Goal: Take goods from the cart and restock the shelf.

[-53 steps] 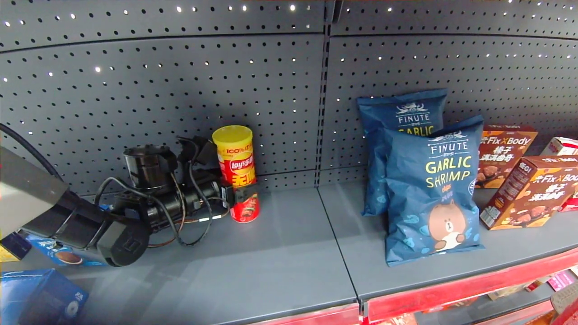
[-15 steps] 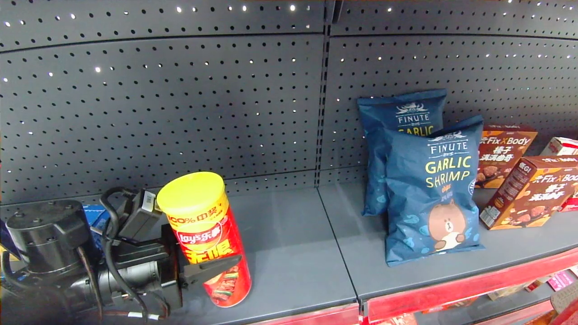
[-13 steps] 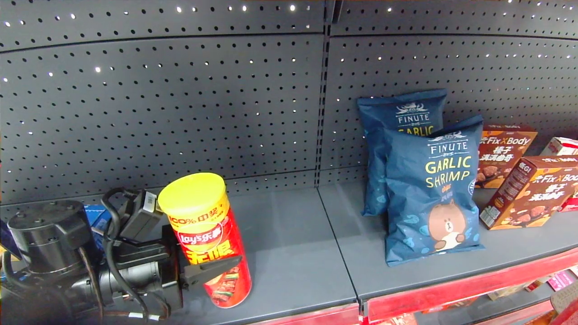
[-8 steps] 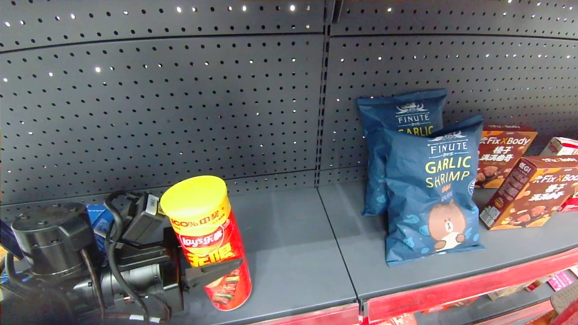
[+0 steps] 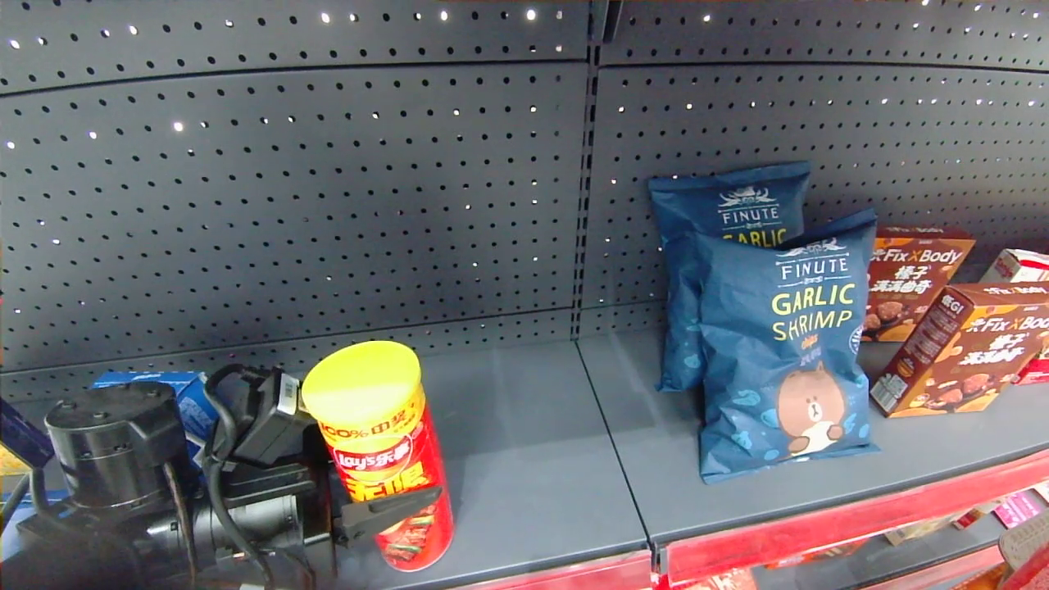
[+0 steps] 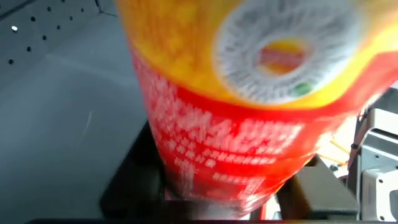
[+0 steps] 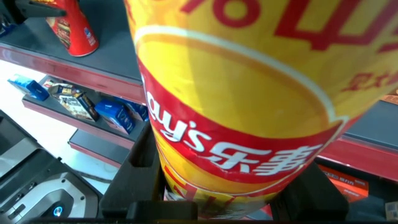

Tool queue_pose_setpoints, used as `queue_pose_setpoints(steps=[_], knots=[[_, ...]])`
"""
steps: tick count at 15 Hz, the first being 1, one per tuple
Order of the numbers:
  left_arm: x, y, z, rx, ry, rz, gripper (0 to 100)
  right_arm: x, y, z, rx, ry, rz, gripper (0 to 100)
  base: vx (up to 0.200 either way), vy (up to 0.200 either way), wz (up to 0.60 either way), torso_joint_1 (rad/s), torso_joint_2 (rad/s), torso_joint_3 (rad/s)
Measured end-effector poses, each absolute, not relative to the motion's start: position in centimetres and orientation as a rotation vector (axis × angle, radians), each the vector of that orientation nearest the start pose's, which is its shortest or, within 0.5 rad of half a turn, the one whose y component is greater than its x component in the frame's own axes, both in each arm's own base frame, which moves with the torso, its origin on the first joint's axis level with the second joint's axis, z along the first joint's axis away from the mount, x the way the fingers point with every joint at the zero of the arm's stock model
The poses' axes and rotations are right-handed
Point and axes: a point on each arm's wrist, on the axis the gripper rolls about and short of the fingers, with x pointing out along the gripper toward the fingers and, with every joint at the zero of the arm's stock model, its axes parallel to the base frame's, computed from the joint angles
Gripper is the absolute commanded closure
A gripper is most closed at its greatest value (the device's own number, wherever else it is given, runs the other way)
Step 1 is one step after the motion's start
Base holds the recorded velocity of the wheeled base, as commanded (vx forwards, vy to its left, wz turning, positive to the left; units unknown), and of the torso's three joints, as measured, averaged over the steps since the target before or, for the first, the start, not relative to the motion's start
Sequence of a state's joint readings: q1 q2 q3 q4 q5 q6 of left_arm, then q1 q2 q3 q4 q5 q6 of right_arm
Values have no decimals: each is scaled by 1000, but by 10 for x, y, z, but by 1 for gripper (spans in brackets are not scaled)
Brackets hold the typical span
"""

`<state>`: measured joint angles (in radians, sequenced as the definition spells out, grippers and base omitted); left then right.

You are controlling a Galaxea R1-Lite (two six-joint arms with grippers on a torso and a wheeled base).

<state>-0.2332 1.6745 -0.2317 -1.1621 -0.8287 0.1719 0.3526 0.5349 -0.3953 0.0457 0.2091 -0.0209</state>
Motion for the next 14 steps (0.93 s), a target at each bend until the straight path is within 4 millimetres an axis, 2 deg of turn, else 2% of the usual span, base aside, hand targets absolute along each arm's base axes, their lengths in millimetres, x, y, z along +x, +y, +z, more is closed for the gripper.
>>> queue_pose_setpoints(steps=[6,14], knots=[[206,-66,110,66,190,-1074,0,22,13,184,-32,182,562,100,0,0,0,0,0,0],[168,-47,118,68,156,-1015,0,21,13,186,-32,171,561,100,0,0,0,0,0,0]])
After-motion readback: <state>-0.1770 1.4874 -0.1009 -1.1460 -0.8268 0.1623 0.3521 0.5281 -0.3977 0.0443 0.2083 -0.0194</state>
